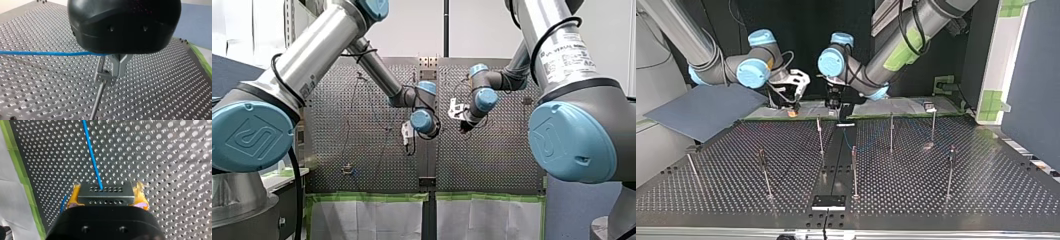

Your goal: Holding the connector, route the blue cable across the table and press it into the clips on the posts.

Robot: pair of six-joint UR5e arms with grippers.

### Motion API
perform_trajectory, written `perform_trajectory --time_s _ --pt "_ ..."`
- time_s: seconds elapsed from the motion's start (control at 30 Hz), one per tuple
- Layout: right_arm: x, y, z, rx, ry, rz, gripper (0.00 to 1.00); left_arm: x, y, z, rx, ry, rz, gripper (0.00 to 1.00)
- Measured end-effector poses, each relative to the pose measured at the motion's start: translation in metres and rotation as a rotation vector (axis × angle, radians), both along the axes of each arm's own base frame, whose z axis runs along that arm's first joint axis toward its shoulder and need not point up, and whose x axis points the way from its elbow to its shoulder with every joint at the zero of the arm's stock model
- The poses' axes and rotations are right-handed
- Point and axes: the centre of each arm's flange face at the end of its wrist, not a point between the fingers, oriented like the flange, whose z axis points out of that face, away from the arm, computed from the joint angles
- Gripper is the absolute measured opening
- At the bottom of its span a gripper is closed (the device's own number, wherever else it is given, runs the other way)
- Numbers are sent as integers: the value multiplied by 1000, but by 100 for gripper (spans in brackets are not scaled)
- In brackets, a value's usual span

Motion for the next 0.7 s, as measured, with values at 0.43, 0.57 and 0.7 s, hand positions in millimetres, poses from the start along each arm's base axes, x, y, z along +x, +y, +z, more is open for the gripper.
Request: perform_trajectory --time_s 0.43,0.57,0.7 --pt "-19 -30 -3 -16 -24 -29 0 44 1 -22 6 21 13 0" --pt "-24 -38 -3 -18 -24 -38 0 62 5 -19 -1 12 29 0" --pt "-30 -46 -3 -24 -26 -50 0 76 9 -11 -9 1 37 0"
